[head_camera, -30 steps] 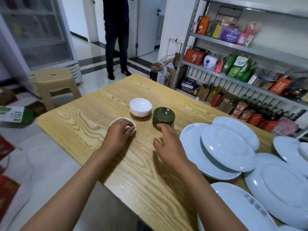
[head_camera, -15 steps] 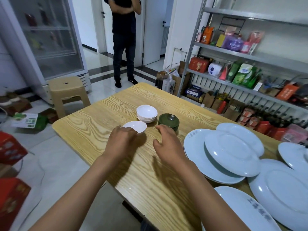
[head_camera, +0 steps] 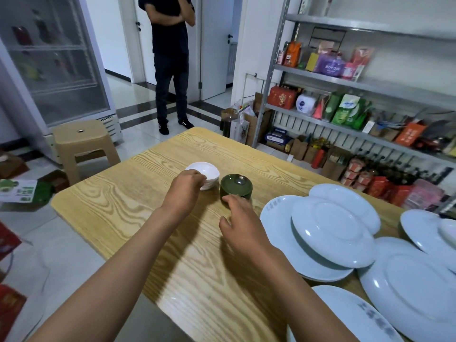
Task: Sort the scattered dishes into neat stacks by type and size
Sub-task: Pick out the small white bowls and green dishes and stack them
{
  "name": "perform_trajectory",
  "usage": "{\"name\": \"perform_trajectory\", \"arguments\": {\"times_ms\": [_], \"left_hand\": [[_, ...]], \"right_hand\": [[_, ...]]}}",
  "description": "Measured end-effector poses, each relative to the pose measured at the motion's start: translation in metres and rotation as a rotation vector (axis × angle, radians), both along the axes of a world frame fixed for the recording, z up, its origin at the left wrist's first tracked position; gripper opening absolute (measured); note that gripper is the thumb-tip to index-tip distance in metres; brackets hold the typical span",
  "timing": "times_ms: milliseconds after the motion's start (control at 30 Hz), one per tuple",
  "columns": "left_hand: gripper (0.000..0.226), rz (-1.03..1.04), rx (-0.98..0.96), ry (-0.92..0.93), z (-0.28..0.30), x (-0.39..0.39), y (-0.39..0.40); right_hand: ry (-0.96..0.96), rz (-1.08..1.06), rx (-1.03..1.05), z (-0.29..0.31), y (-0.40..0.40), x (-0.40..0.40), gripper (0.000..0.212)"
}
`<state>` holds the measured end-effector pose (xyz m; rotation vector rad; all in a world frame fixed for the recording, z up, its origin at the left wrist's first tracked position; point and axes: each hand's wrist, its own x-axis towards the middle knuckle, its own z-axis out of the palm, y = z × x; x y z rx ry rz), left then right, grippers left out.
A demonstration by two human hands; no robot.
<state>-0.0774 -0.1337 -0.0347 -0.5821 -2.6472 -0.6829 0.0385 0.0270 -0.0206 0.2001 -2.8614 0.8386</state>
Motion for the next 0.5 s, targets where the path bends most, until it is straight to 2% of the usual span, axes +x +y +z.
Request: {"name": "perform_trajectory", "arguments": {"times_ms": [233, 367, 500], "left_hand": [[0.012, 0.02, -0.015, 0.007, 0.003, -0.001, 0.01], [0.031, 0.085, -0.17, 0.006, 0.008, 0.013, 0.016], [0.046, -0.002, -0.268, 0.084, 0.016, 0.048, 0.026]], "right_hand": [[0.009, -0.017, -0.005, 0.009, 0.012, 0.009, 0.047], [0.02, -0.045, 0.011, 0.015, 0.019, 0.018, 0.049], [0.05, -0.08, 0.023, 0.021, 0.027, 0.036, 0.051]]}}
